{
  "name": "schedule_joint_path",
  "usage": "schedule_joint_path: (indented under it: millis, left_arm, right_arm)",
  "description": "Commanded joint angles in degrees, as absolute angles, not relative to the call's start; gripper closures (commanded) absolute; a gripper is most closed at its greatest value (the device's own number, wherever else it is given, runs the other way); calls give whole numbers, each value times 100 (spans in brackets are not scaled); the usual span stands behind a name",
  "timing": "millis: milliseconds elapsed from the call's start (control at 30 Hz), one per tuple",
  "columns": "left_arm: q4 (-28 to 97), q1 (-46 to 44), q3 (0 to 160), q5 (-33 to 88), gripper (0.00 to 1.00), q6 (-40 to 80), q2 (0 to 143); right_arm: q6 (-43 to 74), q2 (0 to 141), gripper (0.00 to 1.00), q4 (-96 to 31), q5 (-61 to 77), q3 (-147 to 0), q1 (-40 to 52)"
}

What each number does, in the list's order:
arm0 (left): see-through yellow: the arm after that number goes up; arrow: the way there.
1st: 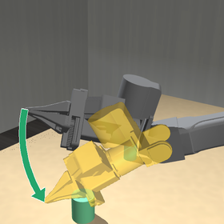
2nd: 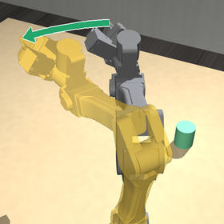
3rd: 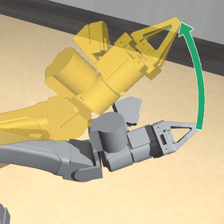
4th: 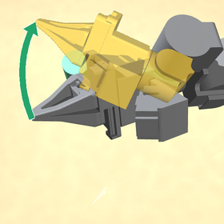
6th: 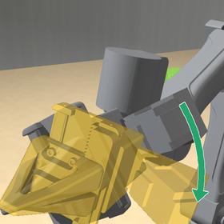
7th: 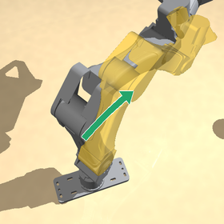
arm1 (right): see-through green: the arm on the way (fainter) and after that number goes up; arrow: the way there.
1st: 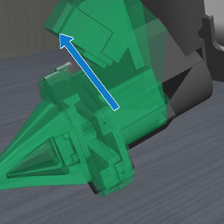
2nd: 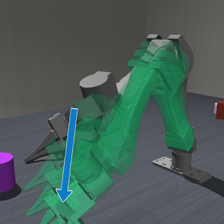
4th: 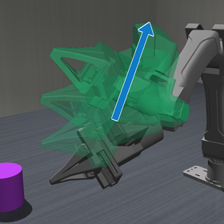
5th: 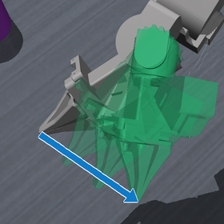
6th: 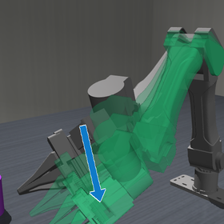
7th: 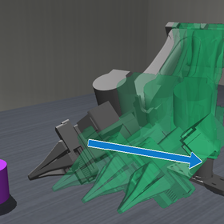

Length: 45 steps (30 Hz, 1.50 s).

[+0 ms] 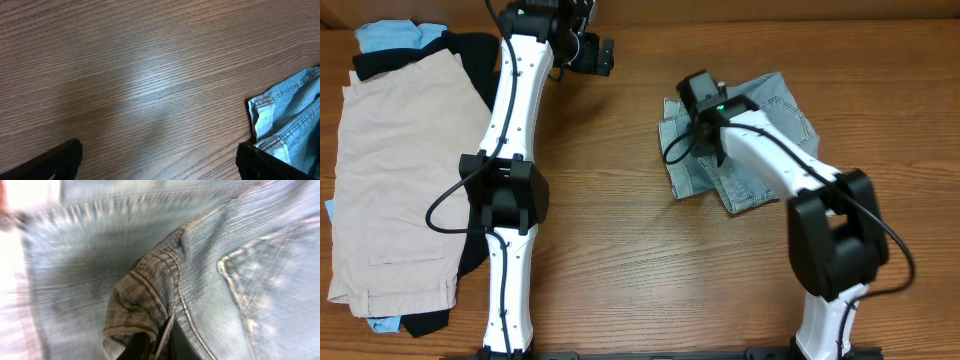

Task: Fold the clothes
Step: 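Grasp the jeans with the right gripper and drag them rightward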

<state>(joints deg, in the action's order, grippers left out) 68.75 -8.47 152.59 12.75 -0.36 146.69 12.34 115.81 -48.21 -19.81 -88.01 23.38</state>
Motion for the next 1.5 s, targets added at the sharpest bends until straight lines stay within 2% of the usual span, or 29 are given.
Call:
schedule_joint_path:
  millis: [0,200,433,467,500,767,833,900,967,1200,1333,1467]
  left_arm:
    - [6890,-816,15231,1205,0,-134,14658]
    - [6921,-845,15229,1238,0,-395,14658]
    - [6877,-965,15229,1614,0,-891,14658]
    - [6871,-1009,15229,1612,0,-1015,14658]
    - [6860,-1031,15229,1614,0,-1079,14658]
    - [6696,-1170,15229,1612,0,-1313,14658]
    - [6678,-1197,15229,1612,0,-1382,14658]
    - [6683,-1221,15229,1612,0,-1483,14658]
    - [6683,-1243,15229,1612,0,-1549,14658]
    - [6482,-1280,15229,1612,0,-1634,14658]
    - [6379,-1221,15231,1614,0,-1562,14658]
    - [6431,-1164,15231,1610,0,-1516,14658]
  right_arm:
    - [1356,10346,96,-4960,-2141,-9500,2008]
    - [1356,9146,96,-5207,-2119,-9688,797]
    - [1382,9028,96,-5850,-1048,-9535,-1157]
    - [1553,9076,87,-5887,-740,-9321,-1643]
    - [1629,9100,83,-5881,-617,-9205,-1839]
    - [1680,9555,76,-5450,-239,-8128,-3074]
    - [1680,9725,67,-5339,-239,-7994,-3273]
    - [1678,9926,52,-5317,-202,-7983,-3476]
    - [1525,10038,44,-5225,80,-7983,-3642]
    - [956,9767,27,-5221,790,-8606,-3439]
    - [893,9559,12,-5354,148,-9212,-2797]
    - [891,9546,9,-5393,-178,-9518,-2362]
